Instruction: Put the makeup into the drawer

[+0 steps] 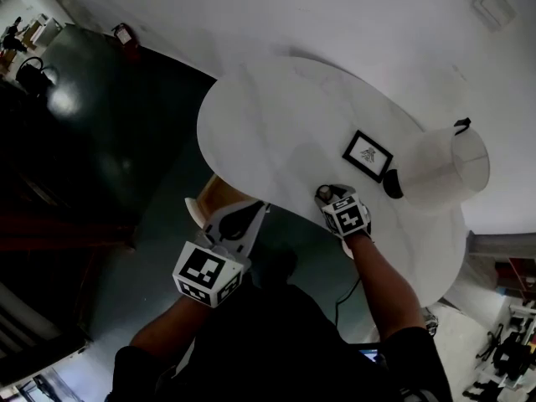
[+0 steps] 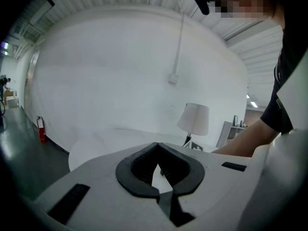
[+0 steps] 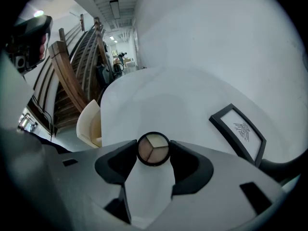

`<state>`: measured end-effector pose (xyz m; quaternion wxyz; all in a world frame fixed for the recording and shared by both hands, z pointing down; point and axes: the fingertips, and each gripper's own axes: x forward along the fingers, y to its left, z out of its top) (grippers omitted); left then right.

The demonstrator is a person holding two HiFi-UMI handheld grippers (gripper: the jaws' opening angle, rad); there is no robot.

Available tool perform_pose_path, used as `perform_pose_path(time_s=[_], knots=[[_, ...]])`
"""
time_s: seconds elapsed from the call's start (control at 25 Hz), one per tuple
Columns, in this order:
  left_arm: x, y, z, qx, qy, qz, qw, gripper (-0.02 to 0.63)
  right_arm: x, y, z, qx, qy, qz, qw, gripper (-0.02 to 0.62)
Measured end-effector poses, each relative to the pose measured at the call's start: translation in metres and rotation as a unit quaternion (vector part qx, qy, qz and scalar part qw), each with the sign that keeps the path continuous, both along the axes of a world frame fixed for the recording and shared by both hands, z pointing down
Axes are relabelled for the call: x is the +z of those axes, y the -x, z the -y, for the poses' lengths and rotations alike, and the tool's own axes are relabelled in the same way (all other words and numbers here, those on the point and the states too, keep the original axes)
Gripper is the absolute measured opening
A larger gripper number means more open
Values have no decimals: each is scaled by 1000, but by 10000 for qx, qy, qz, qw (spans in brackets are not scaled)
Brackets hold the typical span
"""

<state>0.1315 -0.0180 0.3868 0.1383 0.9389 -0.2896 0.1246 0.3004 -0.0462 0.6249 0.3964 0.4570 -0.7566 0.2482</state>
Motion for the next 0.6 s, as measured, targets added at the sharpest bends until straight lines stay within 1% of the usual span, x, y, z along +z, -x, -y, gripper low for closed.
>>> perform_pose_path(time_s=[0.16,0.28,0.44,0.6], knots=[[-10,13,-9,-267,-117,-17,9996,11,-12,14,-2,-310,-187,-20,9993,216],[-20,34,-10,-512,-239,-52,9984,11,-29,34,-3,-468,-308,90,9984,216],[-24,72,-5,-846,-314,-33,9959,11,-49,69,-4,-754,-440,121,9961,216],[-22,105,-1,-933,-296,3,9952,11,-68,119,-1,-1096,-572,198,9921,216]])
